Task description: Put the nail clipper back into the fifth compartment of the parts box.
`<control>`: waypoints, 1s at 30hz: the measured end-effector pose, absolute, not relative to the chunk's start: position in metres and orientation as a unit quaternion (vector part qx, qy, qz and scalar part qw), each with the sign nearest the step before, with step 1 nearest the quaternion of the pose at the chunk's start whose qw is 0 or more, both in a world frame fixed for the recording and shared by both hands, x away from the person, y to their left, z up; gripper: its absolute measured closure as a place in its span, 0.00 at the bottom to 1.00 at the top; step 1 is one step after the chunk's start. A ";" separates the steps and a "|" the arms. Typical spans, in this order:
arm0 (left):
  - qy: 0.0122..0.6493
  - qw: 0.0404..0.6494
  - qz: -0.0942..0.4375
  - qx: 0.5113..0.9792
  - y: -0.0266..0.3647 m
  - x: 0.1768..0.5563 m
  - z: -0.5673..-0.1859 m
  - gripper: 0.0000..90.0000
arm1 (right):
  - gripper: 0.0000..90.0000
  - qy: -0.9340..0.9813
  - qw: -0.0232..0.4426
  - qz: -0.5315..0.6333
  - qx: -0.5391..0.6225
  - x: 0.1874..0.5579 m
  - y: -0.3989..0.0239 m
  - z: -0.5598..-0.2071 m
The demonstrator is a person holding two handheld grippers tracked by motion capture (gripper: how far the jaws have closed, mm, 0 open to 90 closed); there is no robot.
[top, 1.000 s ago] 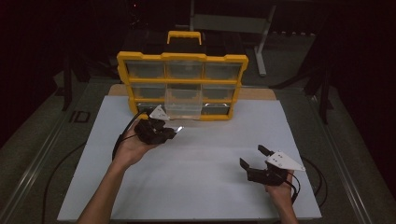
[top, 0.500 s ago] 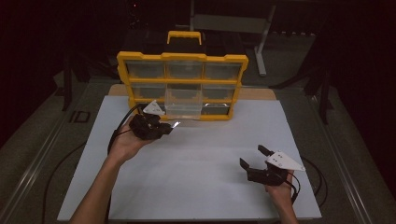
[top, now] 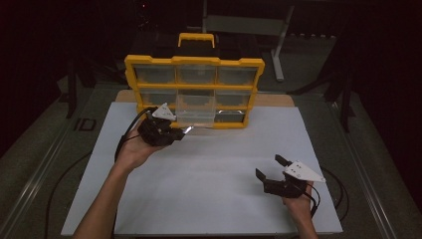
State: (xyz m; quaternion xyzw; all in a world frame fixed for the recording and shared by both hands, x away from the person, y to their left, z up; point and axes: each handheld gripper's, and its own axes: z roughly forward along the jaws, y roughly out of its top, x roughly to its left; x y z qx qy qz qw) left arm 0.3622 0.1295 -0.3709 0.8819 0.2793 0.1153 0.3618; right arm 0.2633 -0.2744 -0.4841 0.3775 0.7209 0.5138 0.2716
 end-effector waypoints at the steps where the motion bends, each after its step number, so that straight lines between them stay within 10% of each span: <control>1: 0.279 0.364 0.115 0.881 0.130 0.362 -0.370 0.89 | 0.12 0.721 0.271 0.514 0.378 0.263 -0.274 -0.484; 30: 0.269 0.390 0.121 0.872 0.140 0.371 -0.338 0.89 | 0.12 0.723 0.270 0.513 0.376 0.264 -0.274 -0.485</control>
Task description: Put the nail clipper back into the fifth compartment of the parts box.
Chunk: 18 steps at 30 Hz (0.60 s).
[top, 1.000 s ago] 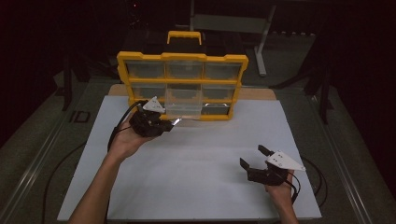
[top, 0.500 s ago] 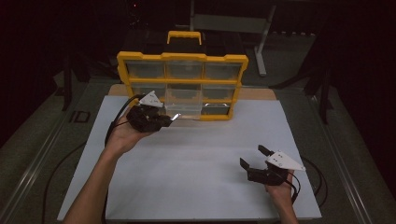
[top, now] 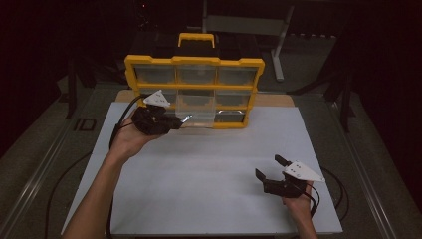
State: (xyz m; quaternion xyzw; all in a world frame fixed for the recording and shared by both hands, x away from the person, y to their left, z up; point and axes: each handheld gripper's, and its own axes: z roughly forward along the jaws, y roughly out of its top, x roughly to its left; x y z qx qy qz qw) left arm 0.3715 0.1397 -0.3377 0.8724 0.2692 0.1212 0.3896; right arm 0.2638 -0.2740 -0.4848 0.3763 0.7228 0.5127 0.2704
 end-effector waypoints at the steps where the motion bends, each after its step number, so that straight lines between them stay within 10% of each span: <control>1: 0.268 0.390 0.122 0.872 0.140 0.372 -0.336 0.89 | 0.12 0.723 0.271 0.513 0.376 0.264 -0.274 -0.485; 18: 0.270 0.390 0.138 0.870 0.136 0.380 -0.322 0.89 | 0.12 0.723 0.270 0.513 0.377 0.264 -0.274 -0.485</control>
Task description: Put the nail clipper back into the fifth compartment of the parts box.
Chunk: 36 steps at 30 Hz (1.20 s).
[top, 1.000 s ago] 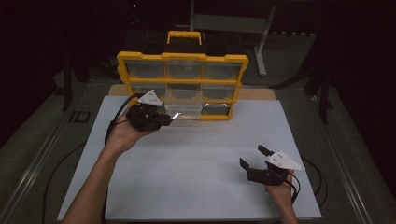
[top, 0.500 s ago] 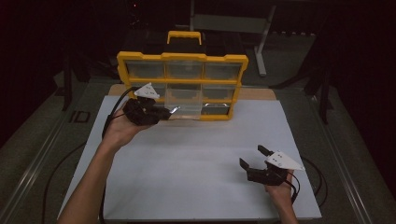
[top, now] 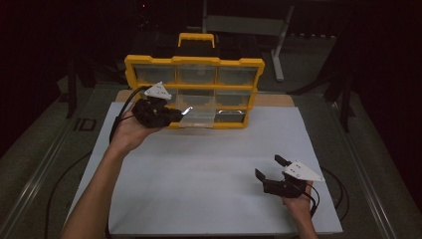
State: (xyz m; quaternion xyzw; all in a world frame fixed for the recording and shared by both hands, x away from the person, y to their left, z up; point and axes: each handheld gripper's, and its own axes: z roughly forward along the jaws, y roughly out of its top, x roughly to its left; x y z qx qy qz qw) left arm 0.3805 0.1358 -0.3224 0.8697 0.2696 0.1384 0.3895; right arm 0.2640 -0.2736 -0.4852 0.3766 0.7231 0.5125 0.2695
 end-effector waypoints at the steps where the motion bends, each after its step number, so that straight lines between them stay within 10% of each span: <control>1: 0.270 0.390 0.140 0.869 0.136 0.381 -0.322 0.89 | 0.12 0.723 0.270 0.513 0.376 0.264 -0.274 -0.485; 36: 0.309 0.384 0.192 0.849 0.126 0.397 -0.316 0.89 | 0.12 0.726 0.267 0.510 0.376 0.265 -0.272 -0.486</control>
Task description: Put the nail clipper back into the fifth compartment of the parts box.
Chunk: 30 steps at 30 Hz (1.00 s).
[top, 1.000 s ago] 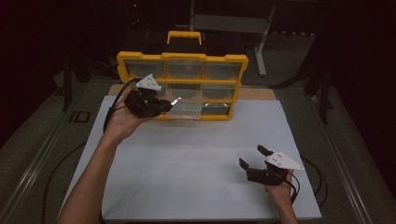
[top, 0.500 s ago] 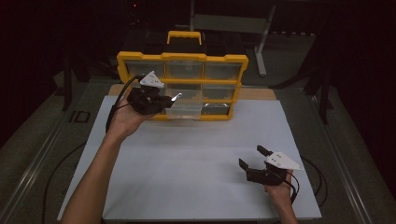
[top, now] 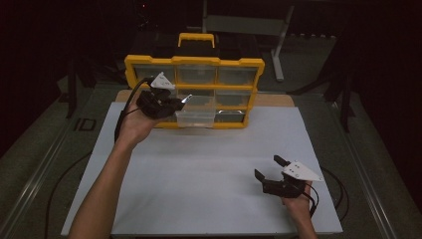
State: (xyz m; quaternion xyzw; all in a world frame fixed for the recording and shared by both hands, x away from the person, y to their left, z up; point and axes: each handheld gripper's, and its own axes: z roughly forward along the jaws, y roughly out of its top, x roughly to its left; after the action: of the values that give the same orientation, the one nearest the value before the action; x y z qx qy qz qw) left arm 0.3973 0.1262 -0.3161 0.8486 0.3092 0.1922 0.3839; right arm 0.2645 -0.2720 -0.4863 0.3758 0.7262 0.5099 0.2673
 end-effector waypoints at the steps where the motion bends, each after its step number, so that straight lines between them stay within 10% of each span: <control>1: 0.310 0.384 0.192 0.848 0.126 0.398 -0.316 0.89 | 0.12 0.726 0.268 0.510 0.376 0.265 -0.272 -0.486; 30: 0.349 0.363 0.205 0.839 0.113 0.412 -0.328 0.88 | 0.12 0.728 0.268 0.508 0.375 0.264 -0.272 -0.486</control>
State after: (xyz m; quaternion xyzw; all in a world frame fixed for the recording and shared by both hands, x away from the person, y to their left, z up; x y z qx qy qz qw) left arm 0.4122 0.1130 -0.3282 0.8391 0.3494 0.2049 0.3631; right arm 0.2643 -0.2724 -0.4863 0.3754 0.7278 0.5077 0.2676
